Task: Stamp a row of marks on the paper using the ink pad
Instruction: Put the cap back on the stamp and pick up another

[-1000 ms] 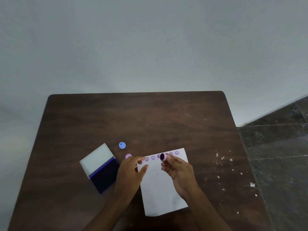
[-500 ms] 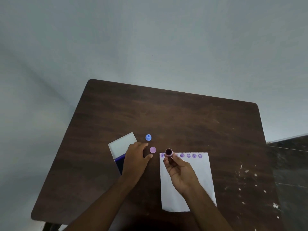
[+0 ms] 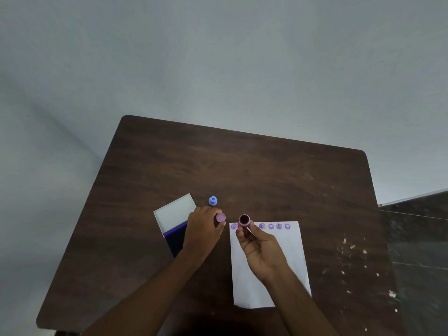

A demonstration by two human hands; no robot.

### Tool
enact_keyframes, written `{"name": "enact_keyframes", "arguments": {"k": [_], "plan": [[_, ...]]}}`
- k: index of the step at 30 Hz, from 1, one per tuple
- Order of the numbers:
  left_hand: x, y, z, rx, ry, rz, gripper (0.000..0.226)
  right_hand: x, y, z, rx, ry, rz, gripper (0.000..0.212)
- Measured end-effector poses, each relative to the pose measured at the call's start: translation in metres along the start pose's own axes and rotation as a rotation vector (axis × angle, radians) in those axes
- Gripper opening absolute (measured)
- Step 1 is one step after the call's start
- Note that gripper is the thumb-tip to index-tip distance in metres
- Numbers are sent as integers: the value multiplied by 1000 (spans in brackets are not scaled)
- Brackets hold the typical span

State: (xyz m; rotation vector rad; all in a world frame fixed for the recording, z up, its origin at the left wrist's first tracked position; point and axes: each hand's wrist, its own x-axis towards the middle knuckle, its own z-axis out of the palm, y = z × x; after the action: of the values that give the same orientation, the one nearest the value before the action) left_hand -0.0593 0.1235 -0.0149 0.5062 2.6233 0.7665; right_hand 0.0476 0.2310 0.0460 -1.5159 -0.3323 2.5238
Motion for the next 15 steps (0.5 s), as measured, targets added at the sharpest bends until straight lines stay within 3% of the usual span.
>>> {"name": "enact_keyframes", "arguments": {"k": [3,7,15], "plan": [[-9,8,-9,-194,-35,-84,25,2,0,1,-16,-13,0,17],[-23,16,-26,-348,-53,-32,20,5,3,3,-78,-28,-7,15],[-36,18,-48,-366,-72,-58,27,1,11,11,-145,-39,-49,15]]}}
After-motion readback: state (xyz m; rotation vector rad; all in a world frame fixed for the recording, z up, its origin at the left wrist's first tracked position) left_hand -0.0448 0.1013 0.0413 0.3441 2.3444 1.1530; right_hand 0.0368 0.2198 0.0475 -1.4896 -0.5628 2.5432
